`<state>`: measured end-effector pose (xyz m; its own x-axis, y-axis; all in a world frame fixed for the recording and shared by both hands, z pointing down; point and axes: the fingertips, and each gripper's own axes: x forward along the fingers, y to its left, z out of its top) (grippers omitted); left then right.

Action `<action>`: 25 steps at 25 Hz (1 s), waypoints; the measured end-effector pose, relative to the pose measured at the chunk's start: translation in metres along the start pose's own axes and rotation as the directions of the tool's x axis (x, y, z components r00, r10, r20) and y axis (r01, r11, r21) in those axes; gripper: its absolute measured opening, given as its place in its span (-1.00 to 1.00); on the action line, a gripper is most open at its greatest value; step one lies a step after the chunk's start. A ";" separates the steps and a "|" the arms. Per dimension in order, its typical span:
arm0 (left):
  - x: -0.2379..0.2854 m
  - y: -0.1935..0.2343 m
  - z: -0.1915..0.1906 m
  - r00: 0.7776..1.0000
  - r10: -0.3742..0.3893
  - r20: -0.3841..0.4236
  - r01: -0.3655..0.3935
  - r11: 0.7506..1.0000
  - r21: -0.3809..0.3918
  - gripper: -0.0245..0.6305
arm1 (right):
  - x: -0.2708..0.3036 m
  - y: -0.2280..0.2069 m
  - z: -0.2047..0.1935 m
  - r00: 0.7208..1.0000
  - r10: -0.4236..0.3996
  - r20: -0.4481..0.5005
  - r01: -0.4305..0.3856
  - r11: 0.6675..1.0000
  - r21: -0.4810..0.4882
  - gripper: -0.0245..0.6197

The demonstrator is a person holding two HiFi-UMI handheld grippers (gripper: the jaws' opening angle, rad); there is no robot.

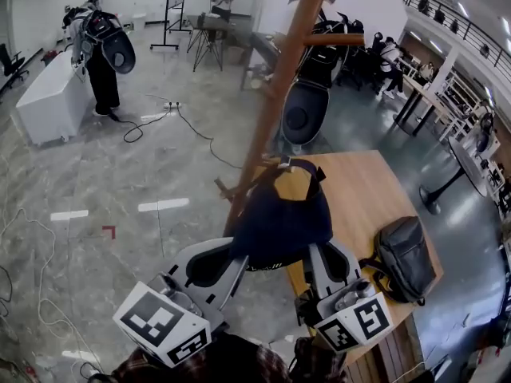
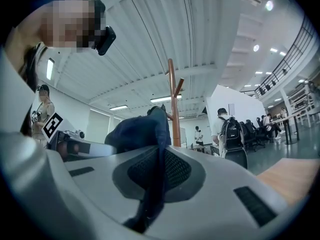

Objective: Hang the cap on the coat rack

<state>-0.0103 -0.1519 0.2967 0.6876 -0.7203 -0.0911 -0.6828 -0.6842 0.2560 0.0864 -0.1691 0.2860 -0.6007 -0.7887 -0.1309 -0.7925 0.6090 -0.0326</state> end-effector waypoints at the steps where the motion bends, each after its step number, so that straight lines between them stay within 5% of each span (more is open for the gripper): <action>1: 0.008 0.003 0.003 1.000 0.003 0.003 -0.003 1.000 -0.002 -0.87 | 0.006 -0.008 0.002 1.000 0.004 -0.002 -0.004 1.000 0.000 -0.86; 14: 0.054 0.035 0.043 1.000 -0.007 -0.008 0.007 1.000 -0.013 -0.87 | 0.058 -0.041 0.038 1.000 0.029 -0.004 -0.029 1.000 -0.011 -0.87; 25: 0.052 0.050 0.113 0.990 -0.072 0.122 0.072 0.997 0.004 -0.87 | 0.092 -0.021 0.112 0.992 0.091 0.085 -0.080 0.990 -0.120 -0.87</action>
<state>-0.0361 -0.2364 0.1961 0.6995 -0.6779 -0.2262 -0.6327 -0.7347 0.2449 0.0600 -0.2447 0.1635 -0.6590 -0.7203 -0.2168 -0.7487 0.6558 0.0970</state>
